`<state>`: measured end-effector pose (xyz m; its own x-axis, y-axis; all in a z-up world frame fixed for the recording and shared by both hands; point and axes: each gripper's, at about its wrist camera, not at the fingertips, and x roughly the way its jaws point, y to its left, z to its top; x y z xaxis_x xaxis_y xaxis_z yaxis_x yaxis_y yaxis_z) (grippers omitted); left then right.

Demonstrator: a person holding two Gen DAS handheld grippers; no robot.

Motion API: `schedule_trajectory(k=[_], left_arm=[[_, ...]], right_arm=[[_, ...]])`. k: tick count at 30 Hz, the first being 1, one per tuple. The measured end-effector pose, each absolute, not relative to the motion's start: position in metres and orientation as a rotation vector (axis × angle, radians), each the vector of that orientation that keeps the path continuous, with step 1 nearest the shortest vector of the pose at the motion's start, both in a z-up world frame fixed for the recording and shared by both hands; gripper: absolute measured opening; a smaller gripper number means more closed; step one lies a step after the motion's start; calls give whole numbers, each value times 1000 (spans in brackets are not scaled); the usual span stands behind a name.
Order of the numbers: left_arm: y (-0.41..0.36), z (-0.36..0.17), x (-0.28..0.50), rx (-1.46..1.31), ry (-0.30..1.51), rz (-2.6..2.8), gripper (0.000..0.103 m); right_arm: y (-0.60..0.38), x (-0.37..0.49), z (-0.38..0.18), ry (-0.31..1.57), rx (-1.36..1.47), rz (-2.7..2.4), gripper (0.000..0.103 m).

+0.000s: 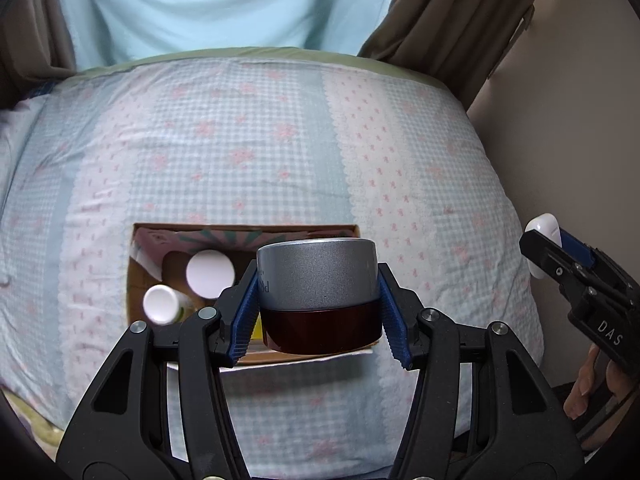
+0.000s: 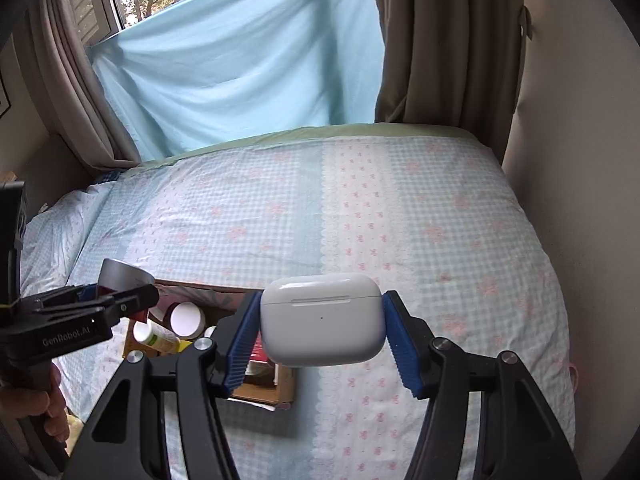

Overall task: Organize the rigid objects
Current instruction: 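Lower the jar and earbud case into the box and open both tools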

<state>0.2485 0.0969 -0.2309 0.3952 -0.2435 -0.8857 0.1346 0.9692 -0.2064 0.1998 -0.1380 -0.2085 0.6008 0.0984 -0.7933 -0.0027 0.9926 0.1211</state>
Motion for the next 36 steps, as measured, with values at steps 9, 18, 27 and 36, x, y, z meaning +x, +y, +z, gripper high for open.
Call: schedule_trajectory(k=[9, 18, 27, 36], left_arm=[[185, -285, 240, -96, 1221, -249, 51], [198, -362, 240, -65, 1276, -284, 51], [187, -390, 241, -2, 1301, -301, 51], [212, -402, 256, -134, 1352, -290, 65]], right_arm=[[-45, 213, -249, 1015, 165, 75, 56], [-12, 219, -332, 1162, 227, 21, 56], [-5, 223, -380, 1248, 233, -8, 56], [2, 232, -393, 1266, 258, 10, 56]])
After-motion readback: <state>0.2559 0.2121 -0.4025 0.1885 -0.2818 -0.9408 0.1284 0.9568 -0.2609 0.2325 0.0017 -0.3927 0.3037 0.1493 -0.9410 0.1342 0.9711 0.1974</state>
